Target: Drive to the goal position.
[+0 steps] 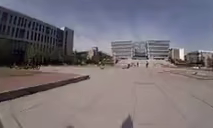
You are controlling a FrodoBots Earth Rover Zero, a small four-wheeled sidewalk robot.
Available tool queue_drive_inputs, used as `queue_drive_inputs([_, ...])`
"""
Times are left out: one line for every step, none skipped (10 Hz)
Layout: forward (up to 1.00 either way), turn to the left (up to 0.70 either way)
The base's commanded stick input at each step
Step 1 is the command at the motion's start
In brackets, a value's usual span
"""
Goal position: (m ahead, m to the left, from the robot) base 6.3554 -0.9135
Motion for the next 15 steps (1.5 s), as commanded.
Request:
queue_drive_inputs([1.0,0.0])
queue_drive_inputs([1.0,0.0])
queue_drive_inputs([1.0,0.0])
queue_drive_inputs([1.0,0.0])
queue_drive_inputs([1.0,0.0])
queue_drive_inputs([1.0,0.0])
queue_drive_inputs([1.0,-0.14])
queue_drive_inputs([1.0,-0.34])
queue_drive_inputs([1.0,-0.27])
queue_drive_inputs([1.0,0.0])
queue_drive_inputs([1.0,0.0])
queue_drive_inputs([1.0,0.0])
queue_drive_inputs([1.0,0.0])
queue_drive_inputs([1.0,0.0])
queue_drive_inputs([1.0,0.0])
